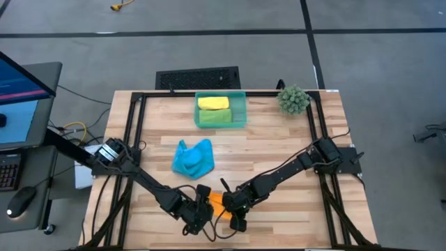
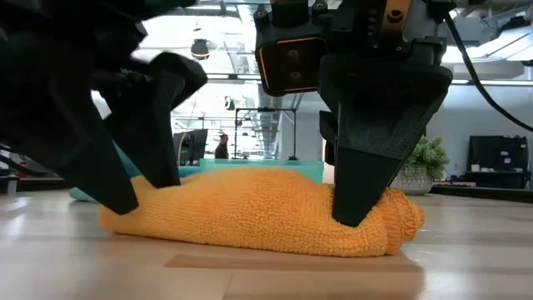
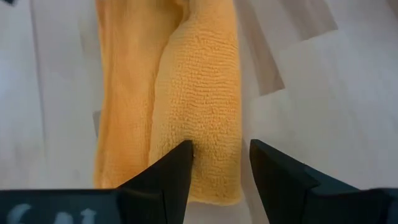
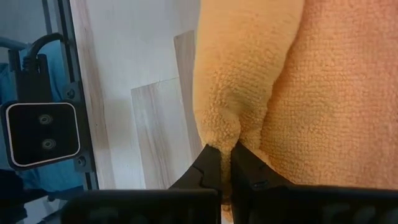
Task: Roll microfiber towels into tight, uniform cylinder then place into a basket
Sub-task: Roll the orange microfiber cloth
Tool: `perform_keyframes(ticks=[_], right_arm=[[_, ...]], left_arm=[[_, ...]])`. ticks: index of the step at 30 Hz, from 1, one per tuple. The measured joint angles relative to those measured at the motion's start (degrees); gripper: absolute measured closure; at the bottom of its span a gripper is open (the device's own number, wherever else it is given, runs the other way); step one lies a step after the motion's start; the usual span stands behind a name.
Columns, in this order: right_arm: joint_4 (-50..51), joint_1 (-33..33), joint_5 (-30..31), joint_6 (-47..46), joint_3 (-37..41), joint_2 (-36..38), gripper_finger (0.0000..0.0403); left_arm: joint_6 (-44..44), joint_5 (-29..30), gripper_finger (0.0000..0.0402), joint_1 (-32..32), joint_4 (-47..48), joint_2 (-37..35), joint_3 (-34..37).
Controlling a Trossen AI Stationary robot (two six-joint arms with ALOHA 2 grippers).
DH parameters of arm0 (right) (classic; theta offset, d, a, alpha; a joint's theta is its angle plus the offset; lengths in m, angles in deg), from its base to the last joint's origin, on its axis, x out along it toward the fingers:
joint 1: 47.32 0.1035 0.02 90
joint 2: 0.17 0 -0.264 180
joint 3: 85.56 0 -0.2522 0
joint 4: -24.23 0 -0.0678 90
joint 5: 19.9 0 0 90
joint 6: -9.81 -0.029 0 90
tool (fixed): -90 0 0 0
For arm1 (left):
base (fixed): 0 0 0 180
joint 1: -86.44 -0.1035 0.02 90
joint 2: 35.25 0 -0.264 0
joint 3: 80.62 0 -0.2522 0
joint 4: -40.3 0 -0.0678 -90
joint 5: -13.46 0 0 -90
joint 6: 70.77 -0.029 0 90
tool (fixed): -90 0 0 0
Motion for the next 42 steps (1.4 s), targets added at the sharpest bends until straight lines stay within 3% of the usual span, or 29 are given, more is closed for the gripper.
perform_keyframes(ticks=[8, 20, 31, 42], right_arm=[[-1.4, 0.0, 0.4, 1.4, 0.0, 0.0, 0.0354], [0.1, 0.4, 1.5, 4.7, 0.1, 1.7, 0.0341], [10.4, 2.8, 13.2, 7.7, 0.1, 10.0, 0.034], [14.0, 4.2, 16.4, 6.5, 0.0, 10.1, 0.0333]], left_arm=[[5.7, -6.4, 0.0244, -3.8, -2.4, -0.2, 2.6], [11.3, -9.9, 0.0244, -4.5, -3.2, -0.2, 4.2], [17.2, -11.2, 0.0244, -4.5, -4.9, -0.1, 4.4], [18.0, -11.2, 0.0244, -4.5, -5.3, -0.1, 4.4]])
